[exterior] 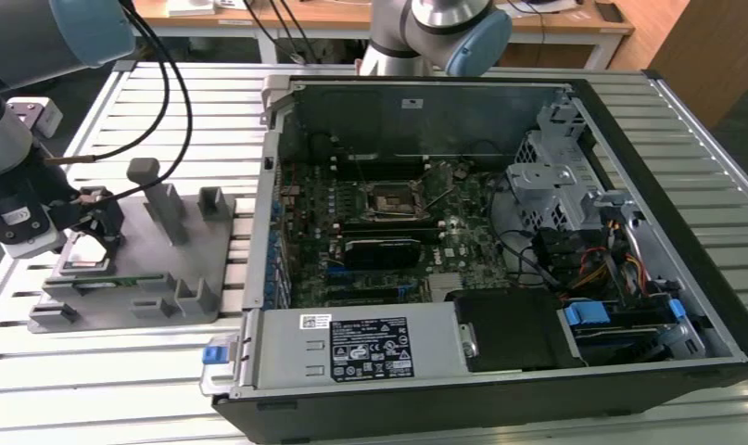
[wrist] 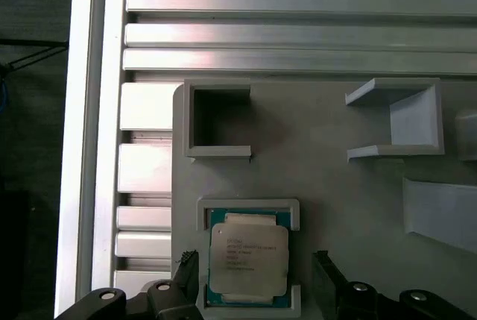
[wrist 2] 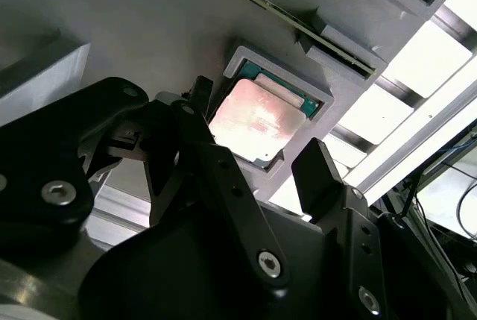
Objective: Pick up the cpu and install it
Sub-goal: 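Pick up the cpu and move it towards the insertion slot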
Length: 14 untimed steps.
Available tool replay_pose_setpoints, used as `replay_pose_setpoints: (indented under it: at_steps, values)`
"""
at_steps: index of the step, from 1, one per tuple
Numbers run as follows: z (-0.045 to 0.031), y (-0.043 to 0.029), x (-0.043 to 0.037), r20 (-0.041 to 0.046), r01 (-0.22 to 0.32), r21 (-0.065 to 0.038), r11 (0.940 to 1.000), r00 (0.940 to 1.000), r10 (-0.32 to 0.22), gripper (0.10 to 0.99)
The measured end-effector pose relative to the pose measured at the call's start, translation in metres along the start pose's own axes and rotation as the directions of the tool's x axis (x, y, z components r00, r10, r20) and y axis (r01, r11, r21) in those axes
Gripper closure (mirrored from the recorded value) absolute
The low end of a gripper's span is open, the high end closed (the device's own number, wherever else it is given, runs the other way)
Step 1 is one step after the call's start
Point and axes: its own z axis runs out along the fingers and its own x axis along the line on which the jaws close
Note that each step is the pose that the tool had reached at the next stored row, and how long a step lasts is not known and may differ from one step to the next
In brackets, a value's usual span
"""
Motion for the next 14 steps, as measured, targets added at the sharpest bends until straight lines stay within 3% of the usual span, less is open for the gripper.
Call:
replay_pose_setpoints:
  at_steps: [13, 14]
  values:
    - [0.0082, 0.0007, 0.0022, 0.0013, -0.014, 0.000, 0.9999, 0.9999, 0.014, 0.396]
    - [0.0084, 0.0008, 0.0027, 0.0014, -0.015, 0.000, 0.9999, 0.9999, 0.015, 0.467]
